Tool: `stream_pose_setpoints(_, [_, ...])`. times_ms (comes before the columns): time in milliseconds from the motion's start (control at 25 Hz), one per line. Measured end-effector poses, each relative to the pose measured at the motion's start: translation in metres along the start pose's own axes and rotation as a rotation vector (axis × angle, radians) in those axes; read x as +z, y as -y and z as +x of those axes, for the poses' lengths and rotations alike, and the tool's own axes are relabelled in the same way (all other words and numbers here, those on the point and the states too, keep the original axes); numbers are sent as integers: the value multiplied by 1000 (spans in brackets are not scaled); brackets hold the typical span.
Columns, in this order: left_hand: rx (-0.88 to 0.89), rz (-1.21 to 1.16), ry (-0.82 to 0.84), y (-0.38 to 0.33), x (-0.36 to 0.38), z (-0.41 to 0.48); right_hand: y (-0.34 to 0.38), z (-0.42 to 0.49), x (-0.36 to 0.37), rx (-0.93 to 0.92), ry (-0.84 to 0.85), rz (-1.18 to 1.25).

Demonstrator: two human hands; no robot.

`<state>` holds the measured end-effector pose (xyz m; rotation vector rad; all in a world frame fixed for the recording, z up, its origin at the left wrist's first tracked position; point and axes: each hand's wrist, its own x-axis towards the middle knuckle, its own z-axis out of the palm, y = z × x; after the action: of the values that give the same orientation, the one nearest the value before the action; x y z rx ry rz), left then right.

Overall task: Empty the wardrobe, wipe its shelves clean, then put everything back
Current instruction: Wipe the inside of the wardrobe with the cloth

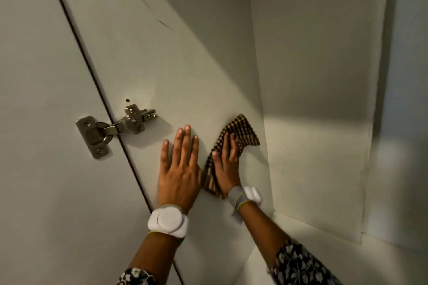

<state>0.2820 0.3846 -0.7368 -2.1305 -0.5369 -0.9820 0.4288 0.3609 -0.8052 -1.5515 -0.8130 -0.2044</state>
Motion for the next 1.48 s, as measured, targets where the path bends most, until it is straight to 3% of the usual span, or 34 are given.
stream_pose_setpoints(160, [39,94,-7,-8,21,-11,-33,88,-38,98,-20,4])
stream_pose_setpoints(280, [50,144,0,-7,26,-13,-89,115,-46,306,-86,126])
stream_pose_setpoints(400, [49,166,-3,-13,27,-12,-136,71,-27,549,-151,228])
stream_pose_setpoints(560, [26,174,18,-14,25,-10,-153,-26,14,628,-188,277])
stream_pose_setpoints(680, [18,167,34,-17,23,-11,-116,-69,43,556,-150,227])
stream_pose_setpoints(840, [33,113,42,-15,19,-11,-36,-86,61,223,-259,60])
stream_pose_setpoints(960, [24,91,8,-16,19,-13,-20,-112,77,-4,-293,-27])
stream_pose_setpoints(1040, [12,74,-23,-17,22,-11,-37,-146,85,47,-230,-14])
stream_pose_setpoints(1200, [13,-23,-65,-20,26,-10,-79,-210,84,436,-91,141])
stream_pose_setpoints(1400, [99,-211,24,-76,67,-62,-138,-273,55,521,439,-68])
stream_pose_setpoints(1480, [141,-213,124,-113,95,-101,-165,-289,52,571,553,-130])
